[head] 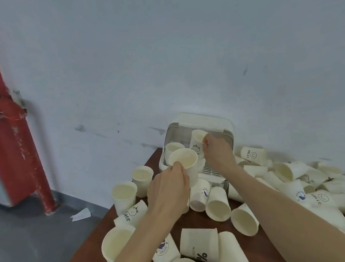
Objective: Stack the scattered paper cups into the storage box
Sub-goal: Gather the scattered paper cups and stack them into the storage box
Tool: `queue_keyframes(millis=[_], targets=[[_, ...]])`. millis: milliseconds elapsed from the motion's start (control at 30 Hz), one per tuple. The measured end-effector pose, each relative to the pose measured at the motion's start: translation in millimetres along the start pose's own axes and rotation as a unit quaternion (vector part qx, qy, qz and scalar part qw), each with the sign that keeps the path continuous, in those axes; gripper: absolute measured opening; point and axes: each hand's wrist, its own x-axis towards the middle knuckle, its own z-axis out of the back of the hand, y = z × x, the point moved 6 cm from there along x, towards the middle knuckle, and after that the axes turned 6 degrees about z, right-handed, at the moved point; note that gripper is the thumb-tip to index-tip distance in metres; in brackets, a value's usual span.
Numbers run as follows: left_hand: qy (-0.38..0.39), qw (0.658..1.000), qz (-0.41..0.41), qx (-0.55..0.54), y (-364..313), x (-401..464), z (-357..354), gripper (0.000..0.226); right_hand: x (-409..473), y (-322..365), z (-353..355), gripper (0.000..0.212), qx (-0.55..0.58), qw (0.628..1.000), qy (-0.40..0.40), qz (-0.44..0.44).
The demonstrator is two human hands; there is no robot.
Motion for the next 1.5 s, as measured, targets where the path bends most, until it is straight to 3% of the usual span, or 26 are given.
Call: queue_keyframes(millis=[233, 467, 700, 833, 1067, 1267, 1400, 1500], targets=[[-0.011, 0.999, 0.024, -0.025, 13, 38, 1, 0.027, 2, -2, -30, 0.024, -0.055, 0.995, 0.083, 0.03], [-0.028, 0.999, 0.021, -0.031, 17, 88, -9, 0.028, -2, -5, -45, 0.028, -0.05, 0.996, 0.067, 0.02], [-0.049, 0.999, -0.002, -0.013, 15, 127, -22, 0.028, -14, 1, -52, 0.014, -0.054, 0.993, 0.09, 0.057], [-0.045, 0.999, 0.004, 0.009, 26, 139, -40, 0.026, -23, 4, -50, 0.027, -0.044, 0.992, 0.091, 0.072], [0.017, 0.997, 0.005, 0.072, 35, 146, -68, 0.021, -35, 8, -31, 0.023, -0.031, 0.992, 0.097, 0.073], [0.103, 0.973, -0.044, 0.203, 28, 144, -87, 0.027, -45, 5, -19, 0.019, -0.043, 0.992, 0.11, 0.051], [0.155, 0.962, -0.039, 0.22, 23, 132, -91, 0.035, -52, 1, -13, 0.022, -0.039, 0.992, 0.113, 0.039], [0.135, 0.969, -0.06, 0.197, 7, 118, -82, 0.047, -57, 0, -5, 0.029, -0.031, 0.993, 0.105, 0.033]])
